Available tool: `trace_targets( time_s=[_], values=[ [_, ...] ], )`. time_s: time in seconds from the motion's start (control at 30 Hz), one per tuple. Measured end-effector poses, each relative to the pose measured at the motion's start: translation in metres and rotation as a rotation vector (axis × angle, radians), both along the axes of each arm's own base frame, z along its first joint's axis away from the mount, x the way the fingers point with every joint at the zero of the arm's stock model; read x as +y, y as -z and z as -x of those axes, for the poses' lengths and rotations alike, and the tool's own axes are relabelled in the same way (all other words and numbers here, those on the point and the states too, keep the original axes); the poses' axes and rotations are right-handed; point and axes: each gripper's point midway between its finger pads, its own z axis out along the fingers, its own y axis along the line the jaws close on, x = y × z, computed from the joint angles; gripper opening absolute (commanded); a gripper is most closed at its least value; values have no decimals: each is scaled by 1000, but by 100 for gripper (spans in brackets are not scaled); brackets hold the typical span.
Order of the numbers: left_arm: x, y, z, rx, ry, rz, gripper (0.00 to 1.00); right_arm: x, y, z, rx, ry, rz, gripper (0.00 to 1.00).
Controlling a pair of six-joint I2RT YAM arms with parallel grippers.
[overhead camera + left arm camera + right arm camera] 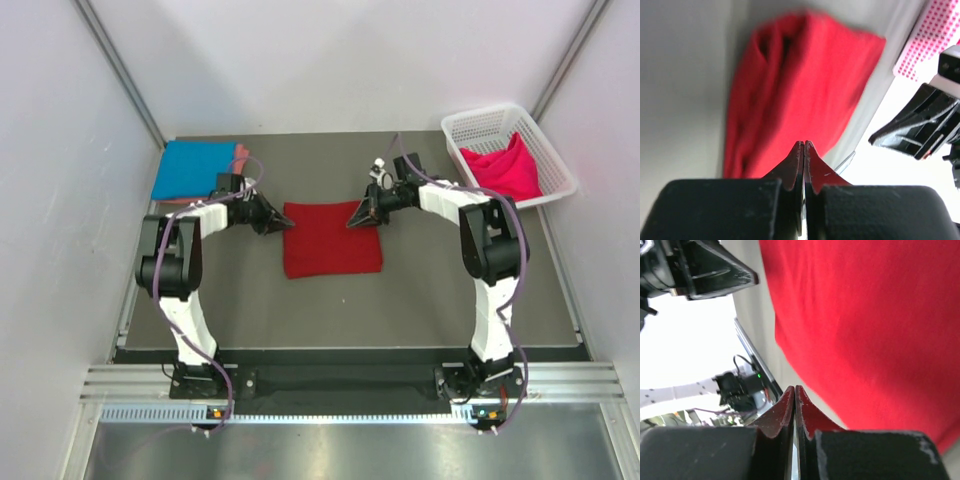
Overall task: Fold and stack the t-shirts
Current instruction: Fold the tshirt
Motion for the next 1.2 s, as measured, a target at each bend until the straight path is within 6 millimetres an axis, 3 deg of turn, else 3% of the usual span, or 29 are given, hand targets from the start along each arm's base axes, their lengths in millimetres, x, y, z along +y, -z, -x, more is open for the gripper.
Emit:
trace_targets(
  time_s=[0.07,0.2,0.27,0.33,0.43,0.47,0.53,0.57,0.67,0.7,0.97,1.07,1.2],
  values=[
    [-1,11,-11,10,-7,12,0,4,7,-8,17,15,-9,1],
    [-2,44,-16,86,-15,15,0,-2,49,-14,108,51,17,1],
    [-3,43,-21,91,3,30,0,-10,67,-13,150,68,39,1],
    [-1,41,-28,68,7,-1,0,-18,71,-11,169,72,44,1],
    [7,40,-36,30,12,-70,8,-31,69,-14,142,74,67,2],
    [10,40,-36,25,14,-95,19,-36,68,-14,135,75,78,2],
    [17,39,-35,10,23,-145,28,-47,66,-14,120,83,108,2],
    [21,37,-35,0,25,-168,38,-53,65,-15,111,87,127,2],
    [35,31,-35,-31,24,-237,55,-66,57,-13,82,92,180,2],
    [38,29,-36,-44,21,-254,73,-70,52,-13,67,93,192,2],
    [53,4,-48,-208,54,-349,77,-79,-8,2,-95,63,205,2],
    [50,4,-48,-255,108,-348,76,-82,-8,14,-97,50,210,2],
    [45,14,-51,-285,177,-337,72,-86,9,33,-41,31,229,2]
  ],
)
